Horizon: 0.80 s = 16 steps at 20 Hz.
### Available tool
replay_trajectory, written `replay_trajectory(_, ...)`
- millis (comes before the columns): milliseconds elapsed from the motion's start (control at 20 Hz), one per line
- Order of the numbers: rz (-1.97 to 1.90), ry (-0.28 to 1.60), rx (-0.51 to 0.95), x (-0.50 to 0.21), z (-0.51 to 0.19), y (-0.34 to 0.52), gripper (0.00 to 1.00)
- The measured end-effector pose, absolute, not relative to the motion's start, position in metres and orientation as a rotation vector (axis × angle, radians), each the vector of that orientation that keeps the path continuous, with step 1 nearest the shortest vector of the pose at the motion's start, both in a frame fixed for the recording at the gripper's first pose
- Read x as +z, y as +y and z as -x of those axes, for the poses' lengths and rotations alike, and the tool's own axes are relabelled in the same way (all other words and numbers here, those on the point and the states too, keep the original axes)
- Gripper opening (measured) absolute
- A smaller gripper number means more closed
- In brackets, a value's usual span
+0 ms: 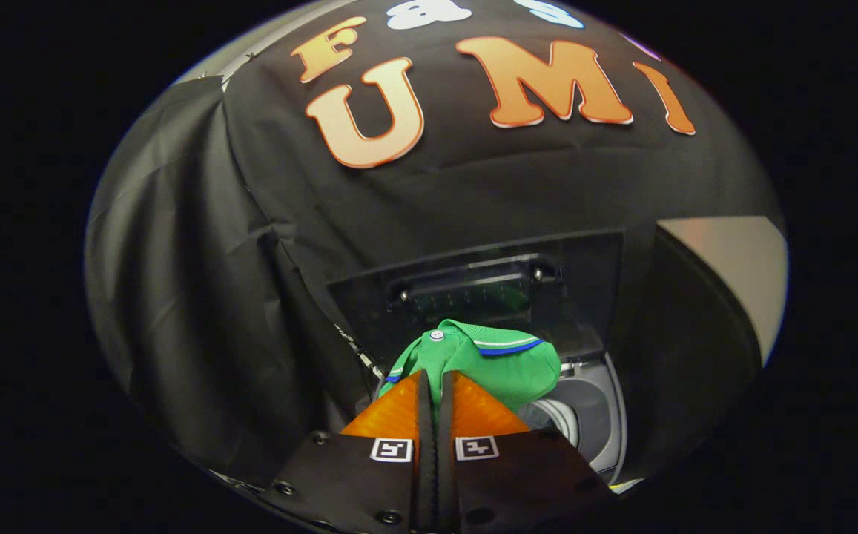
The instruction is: Put the clothes into the washing machine and then close the washing machine lid.
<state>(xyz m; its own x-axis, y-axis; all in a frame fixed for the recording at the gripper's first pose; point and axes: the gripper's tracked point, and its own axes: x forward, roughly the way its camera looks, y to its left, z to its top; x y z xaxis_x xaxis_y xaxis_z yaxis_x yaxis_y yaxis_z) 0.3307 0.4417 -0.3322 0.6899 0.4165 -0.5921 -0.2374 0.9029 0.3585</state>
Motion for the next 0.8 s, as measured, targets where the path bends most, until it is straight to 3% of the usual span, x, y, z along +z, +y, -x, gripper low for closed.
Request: replay_trajectory(800,-0.189,1.063,0.235,-0.532,-0.319,0.436,0.08)
